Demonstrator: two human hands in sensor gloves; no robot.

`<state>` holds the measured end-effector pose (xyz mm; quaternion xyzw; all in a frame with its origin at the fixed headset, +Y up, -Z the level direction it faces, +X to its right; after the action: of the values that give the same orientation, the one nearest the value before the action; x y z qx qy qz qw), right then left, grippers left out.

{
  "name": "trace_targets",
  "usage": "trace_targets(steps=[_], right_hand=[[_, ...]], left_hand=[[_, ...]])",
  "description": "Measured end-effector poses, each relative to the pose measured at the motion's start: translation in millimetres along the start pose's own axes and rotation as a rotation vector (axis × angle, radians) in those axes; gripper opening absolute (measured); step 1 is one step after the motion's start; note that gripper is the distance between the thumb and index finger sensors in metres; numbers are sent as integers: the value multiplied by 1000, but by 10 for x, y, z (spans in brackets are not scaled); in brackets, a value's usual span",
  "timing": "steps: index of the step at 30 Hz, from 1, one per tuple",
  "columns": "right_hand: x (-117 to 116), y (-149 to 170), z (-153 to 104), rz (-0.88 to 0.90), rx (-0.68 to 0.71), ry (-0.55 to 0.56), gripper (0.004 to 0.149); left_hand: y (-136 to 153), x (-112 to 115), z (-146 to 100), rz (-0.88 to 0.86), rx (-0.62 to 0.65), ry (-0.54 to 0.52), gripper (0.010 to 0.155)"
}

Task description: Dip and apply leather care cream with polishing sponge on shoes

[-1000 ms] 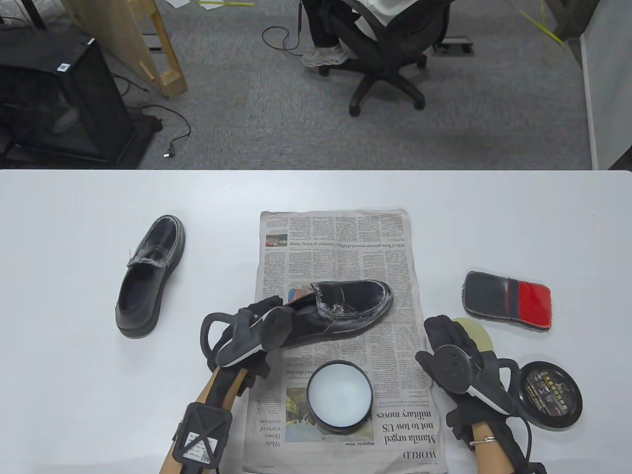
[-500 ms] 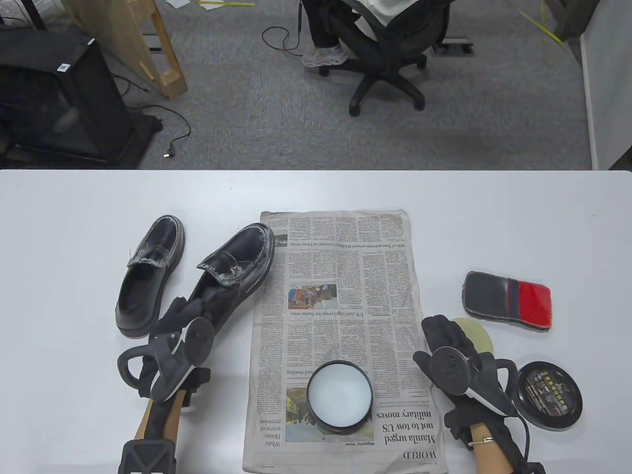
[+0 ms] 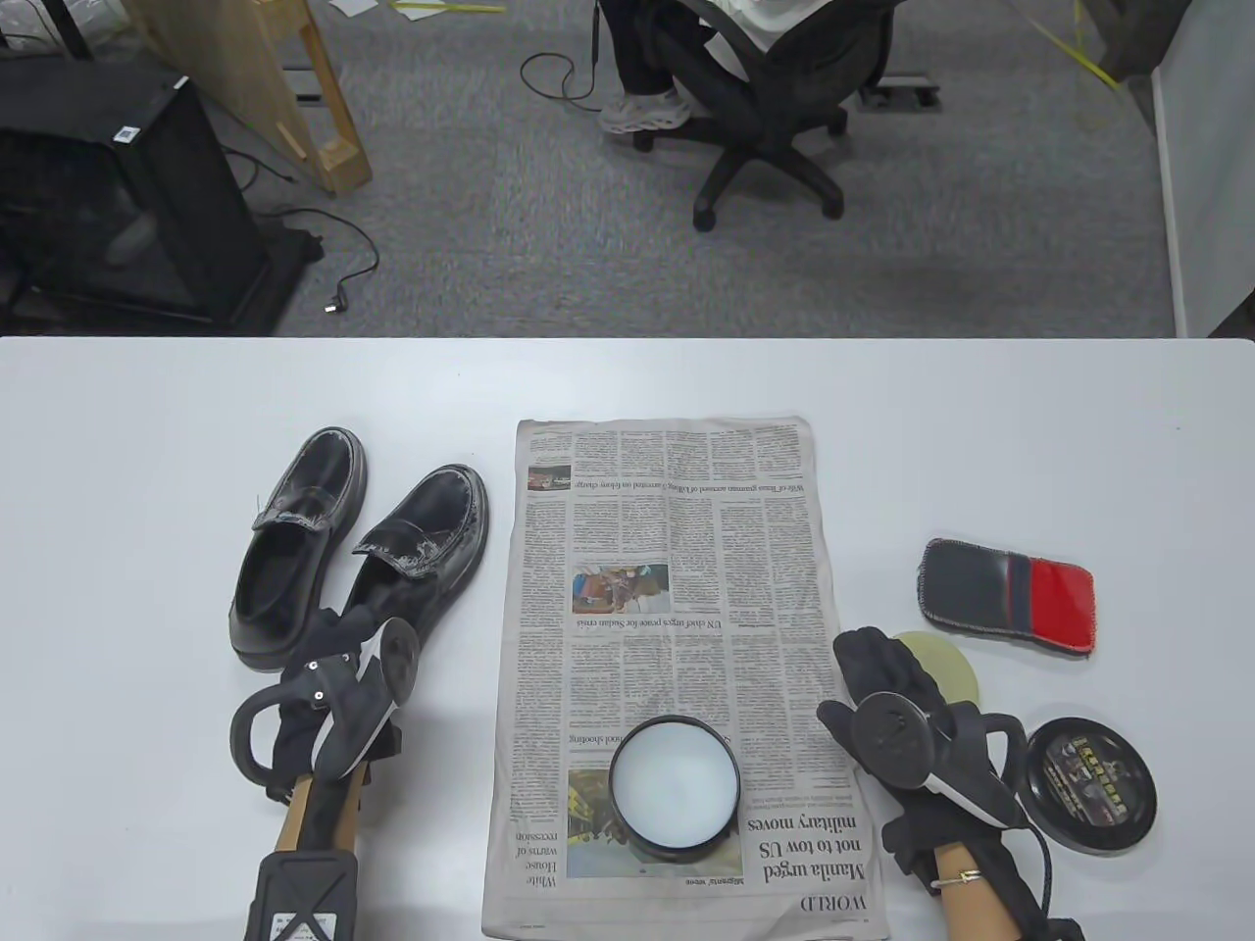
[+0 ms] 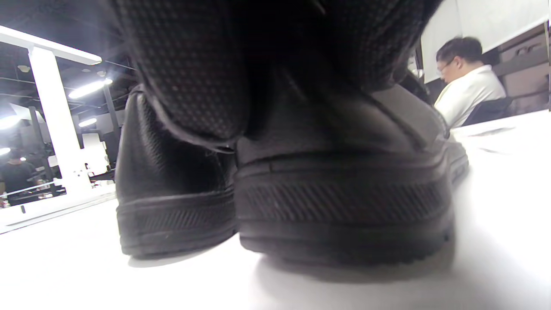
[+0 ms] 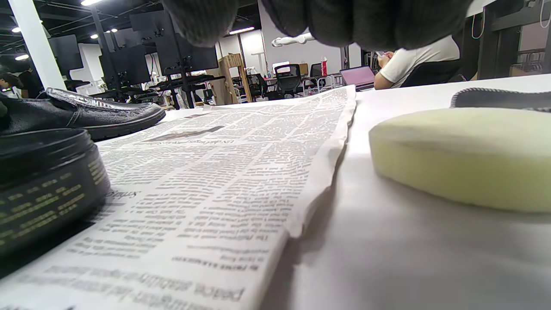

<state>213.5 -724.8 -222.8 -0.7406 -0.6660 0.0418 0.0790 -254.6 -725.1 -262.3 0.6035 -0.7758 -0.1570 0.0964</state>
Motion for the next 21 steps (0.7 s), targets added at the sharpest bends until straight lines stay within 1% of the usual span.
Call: trace_targets(steps=[2, 3, 5, 8, 10, 11, 13, 15, 17, 18, 19, 20, 21], right_hand=[[-1, -3, 0, 4, 1, 2, 70], [-6, -7, 1, 5, 2, 2, 70], [-21, -20, 7, -7, 2, -3, 70], [-32, -20, 11, -15, -1, -8, 70], [-25, -10, 9, -9, -6, -5, 70], [-18, -1, 7, -4, -10, -1, 70], [-13, 6, 6, -1, -14, 2, 70], [-15, 8, 9, -2, -17, 1, 70], [-17, 9, 13, -7, -19, -1, 70], [-18, 13, 13, -9, -22, -2, 70], [-15, 18, 12, -9, -25, -2, 70], [-16, 23, 12, -8, -27, -3, 70], [-14, 31, 12, -8, -31, -3, 70]], left_hand=[[15, 43, 5, 0, -7, 13, 40], [21, 42, 9, -4, -5, 1, 41], [37, 39, 18, -16, -8, 32, 43], [96, 16, 21, -48, 5, 51, 49], [184, -51, 22, -103, -13, 10, 49], [256, -107, 33, -147, -36, -17, 45], [375, -177, 56, -206, -74, -69, 49], [464, -188, 105, -209, -116, -69, 48], [506, -116, 195, -147, -146, 12, 54], [513, -53, 251, -97, -150, 98, 57], [519, 2, 295, -74, -150, 170, 57], [524, 59, 332, -75, -143, 238, 57], [541, 102, 360, -94, -150, 268, 59]])
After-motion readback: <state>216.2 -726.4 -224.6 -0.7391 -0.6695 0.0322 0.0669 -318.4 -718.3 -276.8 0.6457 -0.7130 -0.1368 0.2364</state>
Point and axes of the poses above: the tracker on the back of each hand, its own y axis roughly to the little-finger side, its own z axis roughly from the wrist to the fingertips, x = y × z, the point moved 1 cm from there along z, roughly from the wrist to the fingertips, and after that the axes turned 3 degrees about y, right-handed, at the moved point
